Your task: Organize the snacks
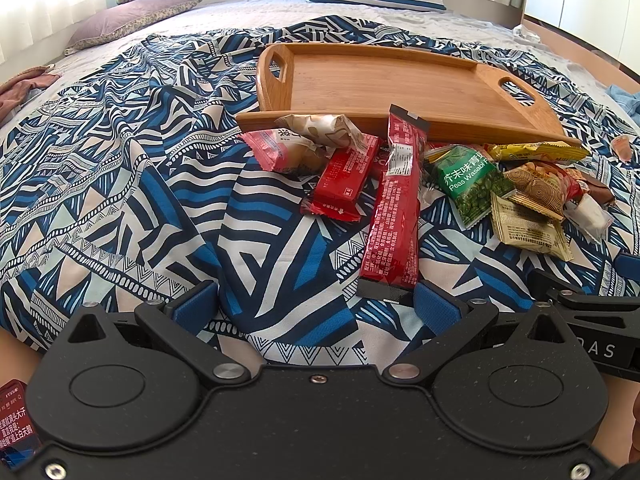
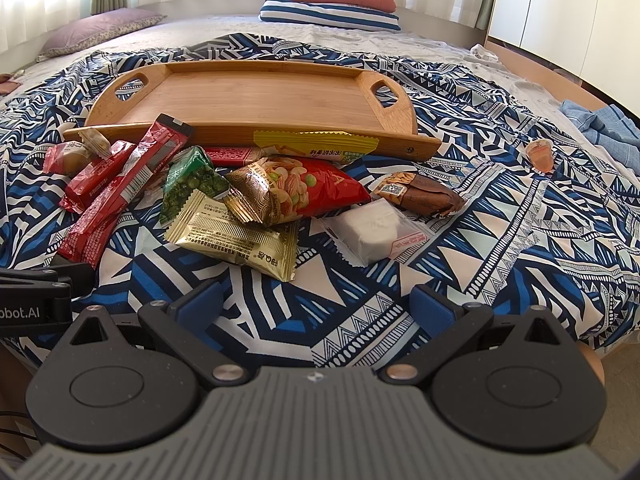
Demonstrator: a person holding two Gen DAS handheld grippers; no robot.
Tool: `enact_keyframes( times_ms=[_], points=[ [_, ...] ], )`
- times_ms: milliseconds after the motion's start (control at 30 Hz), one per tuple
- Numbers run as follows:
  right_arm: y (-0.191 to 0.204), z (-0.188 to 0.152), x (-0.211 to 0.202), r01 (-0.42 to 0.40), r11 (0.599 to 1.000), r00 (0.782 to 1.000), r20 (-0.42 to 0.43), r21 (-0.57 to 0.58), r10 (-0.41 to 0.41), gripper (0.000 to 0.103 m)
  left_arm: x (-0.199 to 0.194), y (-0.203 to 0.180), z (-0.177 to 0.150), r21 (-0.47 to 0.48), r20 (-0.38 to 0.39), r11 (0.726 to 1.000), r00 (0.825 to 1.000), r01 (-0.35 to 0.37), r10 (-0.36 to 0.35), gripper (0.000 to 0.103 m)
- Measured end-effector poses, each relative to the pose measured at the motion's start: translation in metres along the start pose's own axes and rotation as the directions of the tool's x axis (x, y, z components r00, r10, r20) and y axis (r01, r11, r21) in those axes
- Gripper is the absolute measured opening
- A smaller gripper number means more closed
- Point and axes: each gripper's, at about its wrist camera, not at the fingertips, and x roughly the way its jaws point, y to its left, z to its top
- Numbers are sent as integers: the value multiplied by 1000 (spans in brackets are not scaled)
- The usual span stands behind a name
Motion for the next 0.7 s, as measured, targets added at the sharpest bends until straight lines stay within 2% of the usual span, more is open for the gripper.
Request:
enact_keyframes(
  times_ms=[700],
  points=[
    [-4, 0, -1, -12, 1000, 1000, 5, 9, 12, 103, 0, 0, 0, -3, 0, 1000, 1000, 5, -5, 103]
  ],
)
